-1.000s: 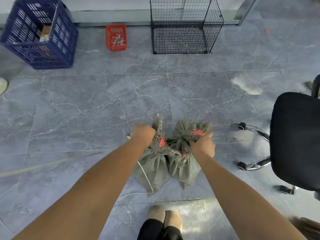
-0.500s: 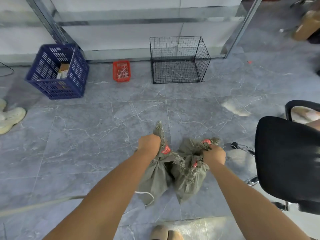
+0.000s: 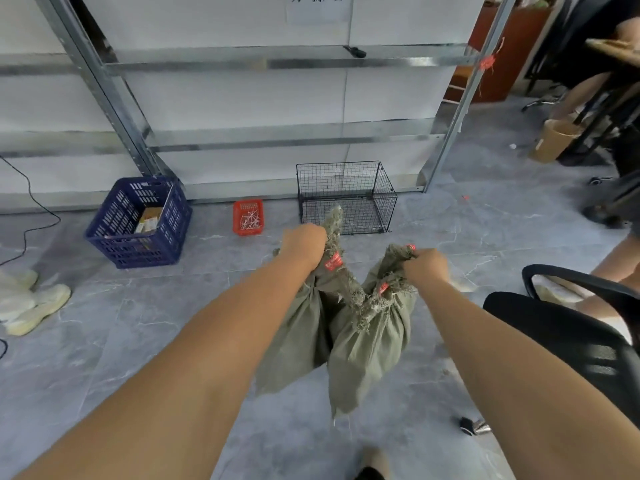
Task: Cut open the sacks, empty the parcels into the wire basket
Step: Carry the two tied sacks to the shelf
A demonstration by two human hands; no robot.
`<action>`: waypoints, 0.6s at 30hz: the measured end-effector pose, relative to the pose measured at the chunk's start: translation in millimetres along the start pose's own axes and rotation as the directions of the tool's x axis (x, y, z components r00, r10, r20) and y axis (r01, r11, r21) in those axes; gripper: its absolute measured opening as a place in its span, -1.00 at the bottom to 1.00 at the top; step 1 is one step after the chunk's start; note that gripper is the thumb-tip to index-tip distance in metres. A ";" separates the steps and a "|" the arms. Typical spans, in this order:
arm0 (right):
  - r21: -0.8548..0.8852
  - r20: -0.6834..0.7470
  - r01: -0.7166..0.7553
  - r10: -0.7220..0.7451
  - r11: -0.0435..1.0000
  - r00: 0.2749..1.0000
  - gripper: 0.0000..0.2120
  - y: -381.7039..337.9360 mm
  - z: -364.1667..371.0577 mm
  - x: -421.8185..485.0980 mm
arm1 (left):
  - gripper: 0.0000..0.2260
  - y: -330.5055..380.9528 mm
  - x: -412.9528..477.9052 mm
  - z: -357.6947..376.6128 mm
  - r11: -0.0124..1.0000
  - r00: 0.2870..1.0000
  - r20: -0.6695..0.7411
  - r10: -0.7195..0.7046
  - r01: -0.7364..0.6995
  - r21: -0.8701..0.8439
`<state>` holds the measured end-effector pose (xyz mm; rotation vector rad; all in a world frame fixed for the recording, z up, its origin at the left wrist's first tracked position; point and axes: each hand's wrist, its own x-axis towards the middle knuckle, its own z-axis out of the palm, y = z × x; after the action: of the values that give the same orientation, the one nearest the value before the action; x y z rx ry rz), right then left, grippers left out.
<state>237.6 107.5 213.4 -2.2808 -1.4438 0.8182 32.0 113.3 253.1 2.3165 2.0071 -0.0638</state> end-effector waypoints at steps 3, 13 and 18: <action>-0.062 0.006 0.058 -0.058 0.996 0.998 -0.81 -20.2 -17.0 29.7 | -0.78 1.1 32.6 -13.3 1.000 0.998 -0.056 -0.004 0.006 0.020; -0.163 0.062 0.201 -0.194 0.966 0.979 -0.74 -65.6 -20.7 161.5 | -0.77 -1.0 150.6 -13.1 0.992 0.993 -0.037 -0.108 0.105 -0.067; -0.162 0.098 0.189 -0.175 0.968 0.980 -0.82 -97.8 -14.7 219.2 | -0.85 -13.0 212.4 -7.1 0.978 0.988 0.038 -0.149 0.153 -0.143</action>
<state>248.1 347.8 213.4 -2.2129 -1.7945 0.7678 49.4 325.3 242.6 2.0635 2.0961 0.0412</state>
